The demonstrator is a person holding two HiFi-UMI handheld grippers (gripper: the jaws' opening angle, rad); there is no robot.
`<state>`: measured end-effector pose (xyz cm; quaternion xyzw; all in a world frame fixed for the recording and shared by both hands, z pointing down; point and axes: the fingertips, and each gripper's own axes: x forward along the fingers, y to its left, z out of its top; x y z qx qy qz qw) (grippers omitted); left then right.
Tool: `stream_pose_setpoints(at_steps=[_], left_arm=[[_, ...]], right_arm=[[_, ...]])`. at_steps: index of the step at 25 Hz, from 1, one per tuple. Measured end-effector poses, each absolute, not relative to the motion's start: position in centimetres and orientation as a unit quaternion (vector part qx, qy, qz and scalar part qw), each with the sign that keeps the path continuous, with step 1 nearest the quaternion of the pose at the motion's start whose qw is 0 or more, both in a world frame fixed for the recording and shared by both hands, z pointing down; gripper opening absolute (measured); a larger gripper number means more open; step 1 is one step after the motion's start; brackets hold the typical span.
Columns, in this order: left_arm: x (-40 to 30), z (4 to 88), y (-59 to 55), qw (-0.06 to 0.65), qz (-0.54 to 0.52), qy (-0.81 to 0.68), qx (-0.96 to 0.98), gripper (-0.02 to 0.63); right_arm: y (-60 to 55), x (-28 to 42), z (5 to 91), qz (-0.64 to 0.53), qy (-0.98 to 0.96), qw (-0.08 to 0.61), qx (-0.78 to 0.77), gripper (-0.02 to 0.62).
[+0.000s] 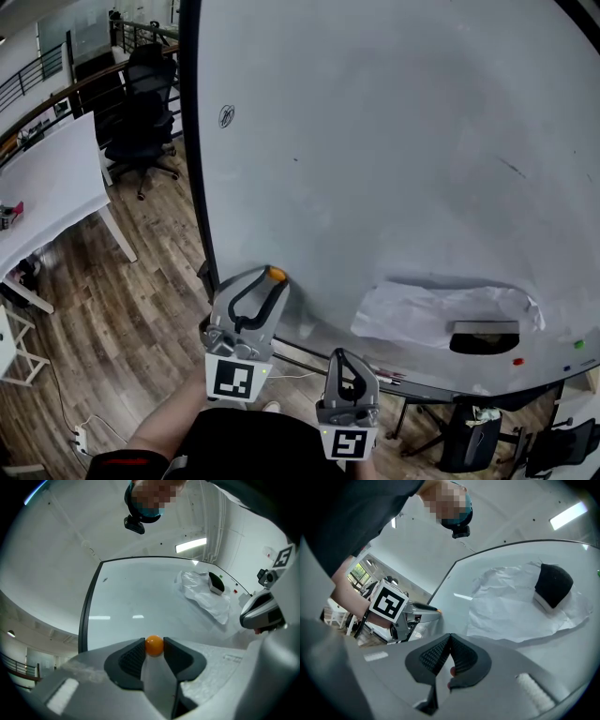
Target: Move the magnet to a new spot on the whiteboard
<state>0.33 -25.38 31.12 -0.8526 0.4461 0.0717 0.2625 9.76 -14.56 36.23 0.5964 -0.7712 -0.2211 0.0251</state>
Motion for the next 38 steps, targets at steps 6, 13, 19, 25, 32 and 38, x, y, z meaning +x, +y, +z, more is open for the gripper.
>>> stream_pose_setpoints(at_steps=[6, 13, 19, 25, 32, 38], left_arm=[[0.3, 31.2, -24.5, 0.268, 0.07, 0.45, -0.849, 0.13], [0.4, 31.5, -23.1, 0.273, 0.064, 0.454, -0.846, 0.13], [0.0, 32.3, -21.3, 0.269, 0.062, 0.466, -0.841, 0.13], [-0.5, 33.2, -19.4, 0.266, 0.055, 0.476, -0.837, 0.13], [-1.0, 34.5, -17.0, 0.258, 0.053, 0.483, -0.835, 0.13], [-0.8, 35.6, -15.1, 0.251, 0.047, 0.482, -0.838, 0.13]], right_arm=[[-14.5, 9.8, 36.2, -0.223, -0.777, 0.019, 0.588, 0.003], [-14.1, 9.9, 36.3, -0.223, -0.788, 0.014, 0.574, 0.003], [-13.4, 9.9, 36.4, -0.228, -0.801, 0.012, 0.554, 0.003], [-12.6, 9.7, 36.6, -0.228, -0.813, 0.008, 0.535, 0.003], [-11.4, 9.1, 37.0, -0.232, -0.826, 0.013, 0.514, 0.003], [-10.7, 9.1, 37.0, -0.229, -0.829, 0.006, 0.51, 0.003]])
